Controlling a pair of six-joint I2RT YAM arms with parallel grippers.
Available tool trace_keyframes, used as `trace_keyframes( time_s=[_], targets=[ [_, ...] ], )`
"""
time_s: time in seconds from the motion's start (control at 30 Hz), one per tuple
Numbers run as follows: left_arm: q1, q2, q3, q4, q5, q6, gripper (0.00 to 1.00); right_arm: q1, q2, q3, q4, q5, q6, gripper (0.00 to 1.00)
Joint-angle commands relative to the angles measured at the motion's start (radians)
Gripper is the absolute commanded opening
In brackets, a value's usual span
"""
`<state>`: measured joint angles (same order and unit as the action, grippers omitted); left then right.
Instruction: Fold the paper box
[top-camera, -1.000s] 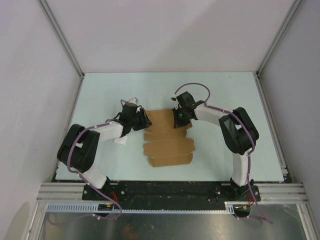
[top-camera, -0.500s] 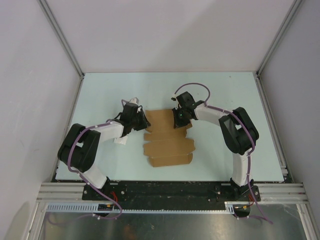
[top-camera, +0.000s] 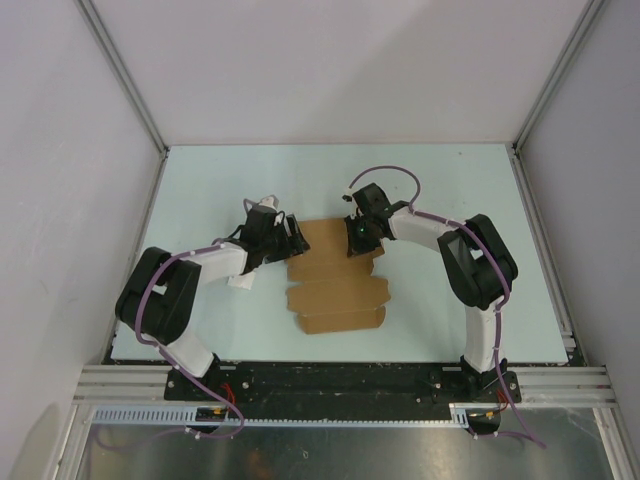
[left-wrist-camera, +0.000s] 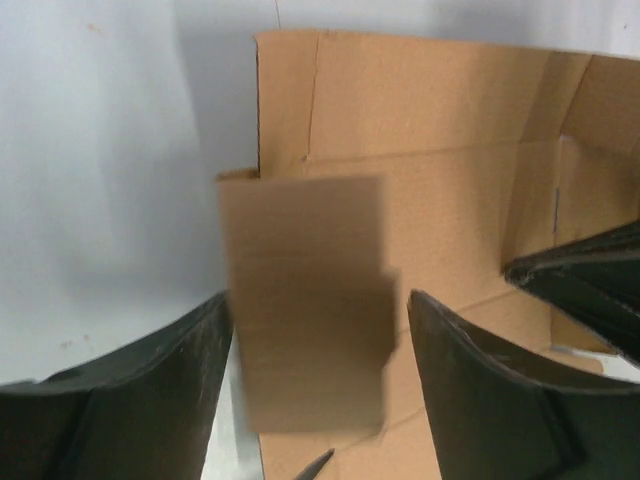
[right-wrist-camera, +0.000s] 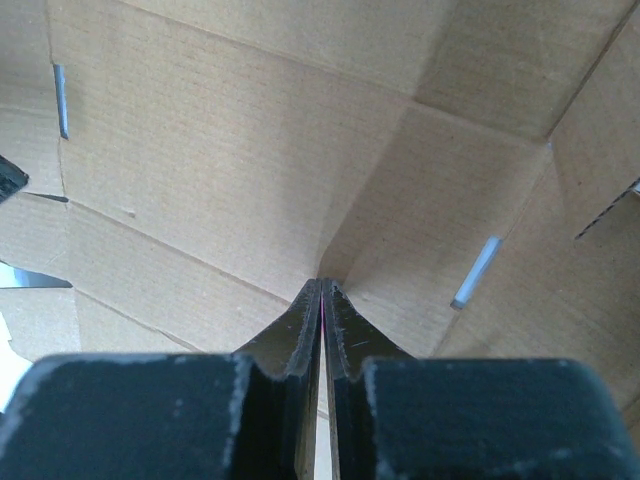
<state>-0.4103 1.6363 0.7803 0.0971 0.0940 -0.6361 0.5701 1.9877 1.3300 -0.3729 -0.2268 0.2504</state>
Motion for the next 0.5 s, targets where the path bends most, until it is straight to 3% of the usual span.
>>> trace_keyframes(
  time_s=[0.0,0.1,0.47],
  targets=[
    [-0.005,-0.032,0.019,0.029,0.01,0.009,0.89,0.01,-0.026,-0.008,-0.008,-0.023,0.004,0.08],
    [-0.005,-0.049,0.017,0.027,0.012,0.012,0.97,0.01,-0.026,-0.009,-0.009,-0.026,0.003,0.08],
    [-0.008,-0.07,0.05,0.026,0.07,0.013,0.98,0.011,-0.029,-0.009,-0.012,-0.023,0.004,0.08]
  ],
)
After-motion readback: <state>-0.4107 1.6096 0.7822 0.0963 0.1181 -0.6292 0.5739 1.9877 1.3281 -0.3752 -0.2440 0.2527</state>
